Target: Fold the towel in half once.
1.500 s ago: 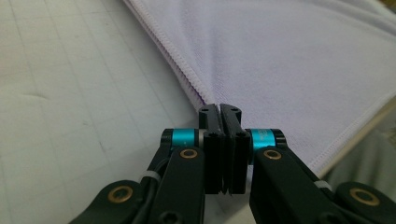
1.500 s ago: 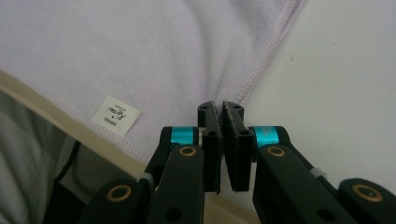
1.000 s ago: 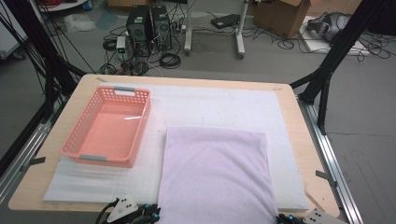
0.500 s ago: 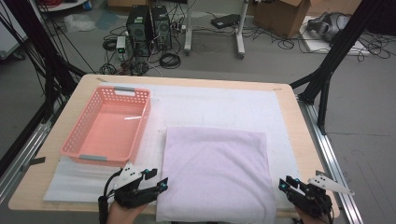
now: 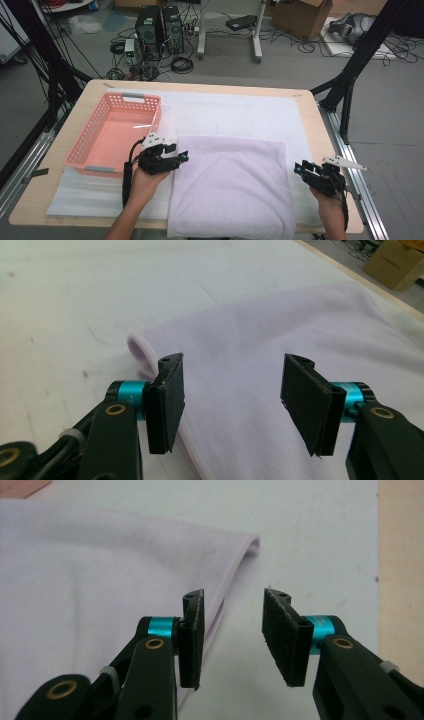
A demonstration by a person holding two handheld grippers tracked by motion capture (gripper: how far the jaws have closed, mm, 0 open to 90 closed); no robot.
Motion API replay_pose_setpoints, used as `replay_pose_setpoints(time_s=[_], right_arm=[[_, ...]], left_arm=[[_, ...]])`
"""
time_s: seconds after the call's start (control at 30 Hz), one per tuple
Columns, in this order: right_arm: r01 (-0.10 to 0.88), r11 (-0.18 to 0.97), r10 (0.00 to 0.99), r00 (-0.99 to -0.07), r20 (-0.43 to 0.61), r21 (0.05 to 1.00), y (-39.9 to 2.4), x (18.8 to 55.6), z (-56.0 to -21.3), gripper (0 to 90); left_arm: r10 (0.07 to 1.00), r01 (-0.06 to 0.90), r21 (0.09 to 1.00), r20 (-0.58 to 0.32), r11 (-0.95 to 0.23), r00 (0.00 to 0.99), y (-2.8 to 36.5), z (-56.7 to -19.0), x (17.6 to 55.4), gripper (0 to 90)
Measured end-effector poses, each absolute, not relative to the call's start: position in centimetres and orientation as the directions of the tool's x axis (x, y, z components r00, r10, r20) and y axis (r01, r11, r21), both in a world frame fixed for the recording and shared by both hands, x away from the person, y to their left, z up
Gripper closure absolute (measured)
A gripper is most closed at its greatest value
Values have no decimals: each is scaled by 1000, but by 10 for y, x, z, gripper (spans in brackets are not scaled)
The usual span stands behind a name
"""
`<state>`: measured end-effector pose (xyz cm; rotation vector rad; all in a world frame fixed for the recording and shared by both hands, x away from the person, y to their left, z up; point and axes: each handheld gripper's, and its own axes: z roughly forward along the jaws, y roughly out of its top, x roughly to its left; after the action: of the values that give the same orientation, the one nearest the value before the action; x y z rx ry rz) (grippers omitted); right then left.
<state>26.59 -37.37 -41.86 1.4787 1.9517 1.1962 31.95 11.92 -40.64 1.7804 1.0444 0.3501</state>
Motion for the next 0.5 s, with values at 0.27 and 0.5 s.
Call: replay_pose_setpoints(time_s=[0.27, 0.5], right_arm=[[560, 97, 922, -362, 138, 823, -361, 326, -406, 601], [597, 143, 911, -391, 130, 790, -354, 361, -410, 573]], left_arm=[[811, 492, 861, -194, -129, 552, 109, -401, 364, 448], [834, 538, 833, -203, -128, 513, 104, -414, 396, 445]])
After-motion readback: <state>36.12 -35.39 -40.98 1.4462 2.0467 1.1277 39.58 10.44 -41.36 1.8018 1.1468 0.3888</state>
